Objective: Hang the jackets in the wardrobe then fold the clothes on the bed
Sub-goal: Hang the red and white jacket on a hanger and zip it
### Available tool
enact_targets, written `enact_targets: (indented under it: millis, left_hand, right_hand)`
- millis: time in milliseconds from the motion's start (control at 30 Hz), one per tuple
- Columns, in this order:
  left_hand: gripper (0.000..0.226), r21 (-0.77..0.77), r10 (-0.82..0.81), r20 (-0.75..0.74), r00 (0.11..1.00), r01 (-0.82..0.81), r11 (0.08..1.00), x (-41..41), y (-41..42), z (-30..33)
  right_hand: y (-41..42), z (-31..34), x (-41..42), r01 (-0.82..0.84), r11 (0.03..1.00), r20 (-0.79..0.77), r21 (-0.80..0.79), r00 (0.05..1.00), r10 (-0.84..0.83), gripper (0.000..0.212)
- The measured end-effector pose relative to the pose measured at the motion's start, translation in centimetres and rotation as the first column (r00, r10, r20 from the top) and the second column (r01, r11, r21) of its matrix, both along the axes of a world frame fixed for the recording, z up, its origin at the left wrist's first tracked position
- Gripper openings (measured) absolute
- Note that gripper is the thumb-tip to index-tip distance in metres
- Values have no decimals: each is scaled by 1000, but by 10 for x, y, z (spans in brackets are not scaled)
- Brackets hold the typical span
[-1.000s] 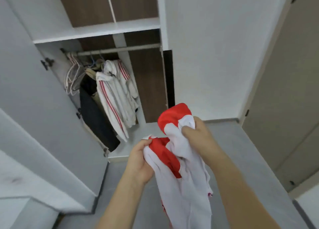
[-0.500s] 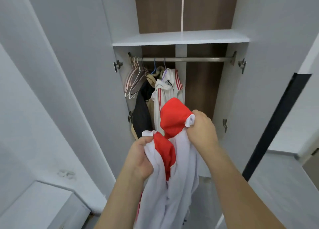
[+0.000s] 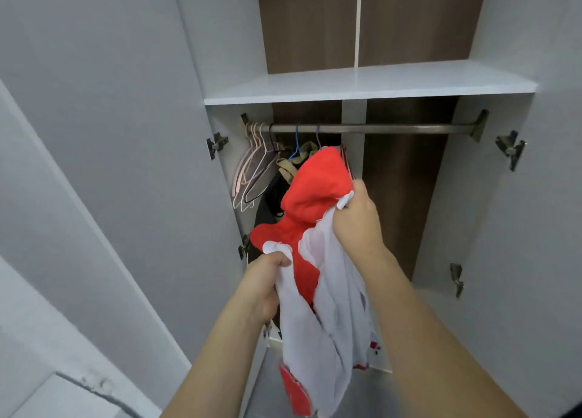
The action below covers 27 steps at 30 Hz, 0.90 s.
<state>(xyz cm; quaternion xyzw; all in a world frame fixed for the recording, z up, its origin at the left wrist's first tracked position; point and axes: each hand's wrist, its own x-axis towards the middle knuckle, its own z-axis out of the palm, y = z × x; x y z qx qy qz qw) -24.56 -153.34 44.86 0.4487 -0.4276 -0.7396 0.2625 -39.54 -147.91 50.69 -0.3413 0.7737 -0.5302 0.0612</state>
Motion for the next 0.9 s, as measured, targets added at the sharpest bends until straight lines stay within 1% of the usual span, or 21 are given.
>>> enact_targets:
  millis: [67, 133, 233, 300, 333, 400, 433, 467, 500, 567, 633, 700, 733, 800, 867, 900]
  left_hand:
    - [29, -69, -37, 99, 994, 44, 997, -26, -21, -8]
    - [29, -108, -64, 197, 978, 87, 990, -51, -38, -13]
    - [32, -93, -107, 254, 961, 134, 987, -77, -62, -22]
    - [32, -78, -176, 304, 936, 209, 975, -88, -80, -28]
    - [30, -79, -245, 360, 900, 291, 953, -92, -89, -29]
    - [23, -73, -377, 475, 795, 463, 883, -100, -111, -27]
    - [16, -88, -383, 518, 765, 493, 865, -105, -125, -24]
    - [10, -128, -347, 547, 762, 486, 865, -111, -141, -21]
    - [7, -186, -284, 558, 780, 452, 873, -118, -159, -17]
    - [10, -336, -131, 534, 835, 352, 874, -132, -199, -7]
    - [10, -486, 16, 529, 848, 288, 825, -144, -240, 2]
    - [11, -599, 144, 566, 812, 284, 749, -155, -283, 10]
    - [12, -640, 196, 584, 788, 299, 708, -160, -305, 13]
    - [16, -687, 247, 582, 775, 306, 659, -170, -344, 16]
    - [29, -692, 247, 594, 765, 331, 641, -181, -377, 12]
    - [36, -677, 240, 621, 746, 356, 644, -187, -390, 8]
  right_hand:
    - [-18, 2, -28, -25, 998, -3, 50, 1000, 25, 35]
    - [-35, 4, -53, -28, 998, -32, 58, 999, 30, 34]
    - [-59, 5, -83, -9, 1000, -63, 24, 998, 11, 25]
    - [-77, 4, -99, 1, 1000, -108, -25, 994, -4, 20]
    - [-84, 2, -105, 3, 999, -127, -47, 992, -9, 18]
    - [-100, -3, -115, -3, 997, -148, -79, 989, -9, 11]
    - [-108, -6, -120, -5, 996, -149, -90, 989, -9, 7]
    - [-115, -8, -125, -3, 995, -149, -97, 989, -11, 7]
    - [-123, -10, -129, -6, 995, -150, -99, 989, -9, 9]
    - [-137, -14, -136, -31, 995, -161, -91, 987, 15, 8]
    - [-150, -17, -139, -66, 997, -168, -32, 984, 60, 6]
    - [-163, -20, -141, -89, 994, -156, 66, 983, 98, 8]
    - [-169, -19, -143, -89, 989, -148, 114, 983, 106, 10]
    - [-183, -16, -146, -75, 981, -164, 180, 981, 105, 13]
    - [-197, -13, -152, -60, 977, -211, 203, 972, 104, 13]
    - [-204, -11, -155, -50, 976, -227, 210, 969, 99, 15]
